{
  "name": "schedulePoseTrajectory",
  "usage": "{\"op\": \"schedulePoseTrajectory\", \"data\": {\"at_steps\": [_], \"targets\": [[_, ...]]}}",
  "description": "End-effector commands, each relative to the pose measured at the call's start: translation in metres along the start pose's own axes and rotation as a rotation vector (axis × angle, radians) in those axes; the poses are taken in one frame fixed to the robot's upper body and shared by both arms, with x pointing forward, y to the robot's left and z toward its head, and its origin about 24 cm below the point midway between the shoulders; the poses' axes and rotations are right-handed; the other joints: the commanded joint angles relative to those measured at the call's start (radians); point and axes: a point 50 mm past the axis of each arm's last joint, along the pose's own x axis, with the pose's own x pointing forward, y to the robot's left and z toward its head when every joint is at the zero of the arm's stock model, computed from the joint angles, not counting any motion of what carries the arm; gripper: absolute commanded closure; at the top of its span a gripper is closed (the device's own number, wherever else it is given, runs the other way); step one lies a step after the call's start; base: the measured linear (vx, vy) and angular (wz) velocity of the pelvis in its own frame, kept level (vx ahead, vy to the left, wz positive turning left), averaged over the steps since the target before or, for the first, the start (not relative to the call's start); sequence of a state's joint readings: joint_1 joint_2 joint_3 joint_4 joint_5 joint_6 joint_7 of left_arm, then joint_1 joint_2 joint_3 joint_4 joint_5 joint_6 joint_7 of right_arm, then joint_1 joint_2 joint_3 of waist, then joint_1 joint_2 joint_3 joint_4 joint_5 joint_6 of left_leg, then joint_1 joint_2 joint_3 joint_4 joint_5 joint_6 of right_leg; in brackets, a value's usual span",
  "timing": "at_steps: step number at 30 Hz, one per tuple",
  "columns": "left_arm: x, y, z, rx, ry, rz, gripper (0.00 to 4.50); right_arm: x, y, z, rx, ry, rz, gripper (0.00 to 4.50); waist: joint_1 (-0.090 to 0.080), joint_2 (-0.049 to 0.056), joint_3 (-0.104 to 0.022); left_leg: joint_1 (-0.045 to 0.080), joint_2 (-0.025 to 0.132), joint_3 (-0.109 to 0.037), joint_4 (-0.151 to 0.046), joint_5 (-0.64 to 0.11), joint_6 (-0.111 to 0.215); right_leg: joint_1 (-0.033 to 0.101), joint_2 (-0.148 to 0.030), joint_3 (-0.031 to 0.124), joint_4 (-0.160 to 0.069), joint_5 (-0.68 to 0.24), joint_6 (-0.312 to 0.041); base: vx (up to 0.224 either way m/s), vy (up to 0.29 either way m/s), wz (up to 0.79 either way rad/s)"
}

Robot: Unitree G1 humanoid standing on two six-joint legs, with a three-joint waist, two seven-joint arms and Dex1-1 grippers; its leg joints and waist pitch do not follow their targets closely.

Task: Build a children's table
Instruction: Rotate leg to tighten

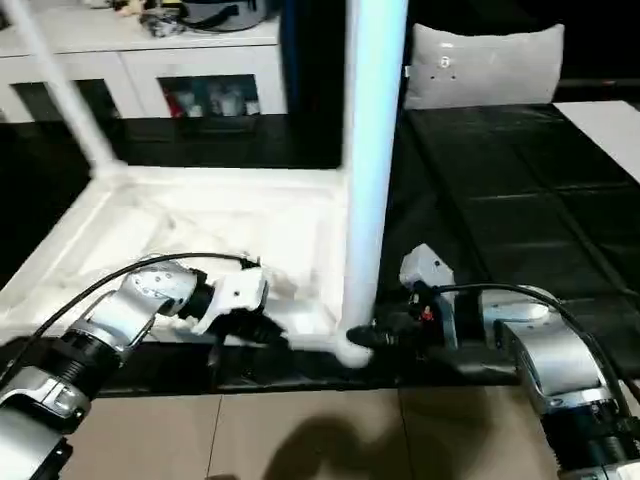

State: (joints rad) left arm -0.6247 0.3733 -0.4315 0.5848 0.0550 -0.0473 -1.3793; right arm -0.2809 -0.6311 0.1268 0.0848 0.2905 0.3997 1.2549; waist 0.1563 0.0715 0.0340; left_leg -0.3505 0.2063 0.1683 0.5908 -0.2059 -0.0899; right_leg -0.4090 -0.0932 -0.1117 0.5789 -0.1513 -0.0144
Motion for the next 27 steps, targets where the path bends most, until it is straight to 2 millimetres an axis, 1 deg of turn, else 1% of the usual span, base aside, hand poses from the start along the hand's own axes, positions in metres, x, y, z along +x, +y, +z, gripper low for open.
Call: {"op": "schedulePoseTrajectory", "data": {"at_steps": [1,3,4,7,8,11,12,15,17,19,20,21,22,23,24,25,26,27], "targets": [[0.003,-0.004,0.001,0.038,0.027,-0.071,4.5,0.001,0.003,0.005,-0.009,-0.007,0.049,1.25,-0.001,-0.02,-0.063,-0.005,0.025,0.0,-0.062,-0.137,0.09,0.062,-0.058,0.048,-0.059,-0.29,-0.177,0.0,0.0,0.0],[0.002,-0.005,0.001,0.04,0.026,-0.081,4.5,0.002,0.006,0.003,0.001,0.001,0.08,1.54,0.0,-0.018,-0.063,-0.005,0.025,0.0,-0.062,-0.139,0.088,0.062,-0.058,0.048,-0.06,-0.296,-0.173,0.0,0.0,0.0],[0.002,-0.005,0.001,0.04,0.026,-0.081,4.5,0.002,0.006,0.003,0.001,0.001,0.08,1.54,0.001,-0.018,-0.063,-0.005,0.025,0.0,-0.062,-0.139,0.087,0.062,-0.058,0.048,-0.06,-0.299,-0.172,0.0,0.0,0.0],[0.002,-0.005,0.0,0.039,0.025,-0.083,4.5,0.003,0.01,0.001,0.011,0.001,0.108,1.85,0.004,-0.019,-0.064,-0.006,0.024,0.0,-0.062,-0.132,0.084,0.062,-0.058,0.048,-0.06,-0.301,-0.167,0.0,0.0,0.0],[0.002,-0.004,0.0,0.034,0.019,-0.081,4.5,0.004,0.012,0.0,0.018,-0.001,0.122,1.85,0.005,-0.021,-0.064,-0.006,0.024,0.0,-0.061,-0.129,0.086,0.062,-0.057,0.048,-0.06,-0.299,-0.166,0.0,0.0,0.0],[0.002,-0.004,0.0,0.019,0.0,-0.075,4.5,0.006,0.016,-0.001,0.03,-0.011,0.141,2.15,0.008,-0.021,-0.065,-0.006,0.024,0.0,-0.061,-0.122,0.085,0.062,-0.057,0.049,-0.059,-0.295,-0.166,0.0,0.0,0.0],[0.002,-0.004,0.001,0.013,-0.007,-0.071,4.5,0.008,0.017,-0.001,0.035,-0.019,0.146,2.31,0.01,-0.02,-0.064,-0.005,0.024,0.0,-0.061,-0.127,0.084,0.061,-0.058,0.049,-0.061,-0.307,-0.162,0.0,0.0,0.0],[0.003,-0.002,0.004,-0.016,-0.041,-0.043,4.5,0.01,0.018,0.0,0.062,-0.061,0.141,2.43,0.012,-0.02,-0.064,-0.005,0.024,0.0,-0.062,-0.129,0.08,0.061,-0.058,0.048,-0.062,-0.319,-0.156,0.0,0.0,0.0],[0.006,0.001,0.009,-0.066,-0.083,0.0,4.5,0.015,0.016,-0.001,0.085,-0.087,0.081,2.49,0.01,-0.02,-0.063,-0.005,0.024,0.0,-0.063,-0.131,0.076,0.061,-0.058,0.048,-0.062,-0.324,-0.159,0.0,0.0,0.0],[0.007,0.003,0.01,-0.092,-0.09,0.03,4.5,0.02,0.013,-0.003,0.097,-0.086,0.025,2.5,0.007,-0.022,-0.061,-0.005,0.021,0.001,-0.064,-0.141,0.069,0.06,-0.057,0.046,-0.068,-0.36,-0.146,0.0,0.0,0.0],[0.009,0.006,0.011,-0.117,-0.097,0.069,4.5,0.026,0.009,-0.004,0.113,-0.089,-0.04,2.51,0.005,-0.021,-0.058,-0.003,0.019,0.001,-0.065,-0.154,0.064,0.057,-0.057,0.045,-0.073,-0.398,-0.132,0.0,0.0,0.0],[0.012,0.009,0.013,-0.138,-0.103,0.107,4.5,0.032,0.005,-0.004,0.139,-0.094,-0.102,2.52,0.0,-0.018,-0.056,-0.003,0.015,0.0,-0.066,-0.165,0.054,0.057,-0.056,0.042,-0.078,-0.433,-0.118,0.0,0.0,0.0],[0.014,0.012,0.014,-0.163,-0.109,0.153,4.5,0.039,0.001,-0.003,0.172,-0.101,-0.171,2.53,-0.007,-0.02,-0.057,-0.003,0.012,0.0,-0.067,-0.167,0.041,0.057,-0.055,0.04,-0.079,-0.449,-0.106,0.0,0.0,0.0],[0.016,0.013,0.014,-0.175,-0.11,0.175,4.5,0.042,-0.001,-0.003,0.182,-0.104,-0.202,2.53,-0.013,-0.021,-0.055,-0.005,0.01,-0.002,-0.068,-0.169,0.038,0.058,-0.054,0.038,-0.082,-0.46,-0.099,0.0,0.0,0.0],[0.016,0.013,0.014,-0.175,-0.11,0.175,4.5,0.042,-0.001,-0.003,0.182,-0.104,-0.202,2.53,-0.023,-0.019,-0.055,-0.008,0.008,-0.004,-0.07,-0.175,0.032,0.061,-0.053,0.034,-0.084,-0.478,-0.085,0.0,0.0,0.0],[0.017,0.015,0.014,-0.188,-0.11,0.2,4.5,0.045,-0.003,-0.002,0.196,-0.107,-0.238,2.54,-0.027,-0.019,-0.055,-0.007,0.008,-0.004,-0.07,-0.179,0.034,0.061,-0.052,0.034,-0.086,-0.481,-0.079,0.0,0.0,0.0],[0.02,0.02,0.017,-0.217,-0.119,0.26,4.5,0.052,-0.008,0.0,0.243,-0.114,-0.323,2.54,-0.036,-0.014,-0.056,-0.006,0.008,-0.005,-0.07,-0.179,0.034,0.059,-0.051,0.036,-0.085,-0.467,-0.079,0.0,0.0,0.0],[0.022,0.022,0.019,-0.228,-0.129,0.288,4.5,0.055,-0.01,0.0,0.265,-0.107,-0.37,2.54,-0.042,-0.015,-0.056,-0.007,0.007,-0.004,-0.07,-0.178,0.034,0.059,-0.049,0.036,-0.086,-0.457,-0.083,0.0,0.0,0.0]]}}
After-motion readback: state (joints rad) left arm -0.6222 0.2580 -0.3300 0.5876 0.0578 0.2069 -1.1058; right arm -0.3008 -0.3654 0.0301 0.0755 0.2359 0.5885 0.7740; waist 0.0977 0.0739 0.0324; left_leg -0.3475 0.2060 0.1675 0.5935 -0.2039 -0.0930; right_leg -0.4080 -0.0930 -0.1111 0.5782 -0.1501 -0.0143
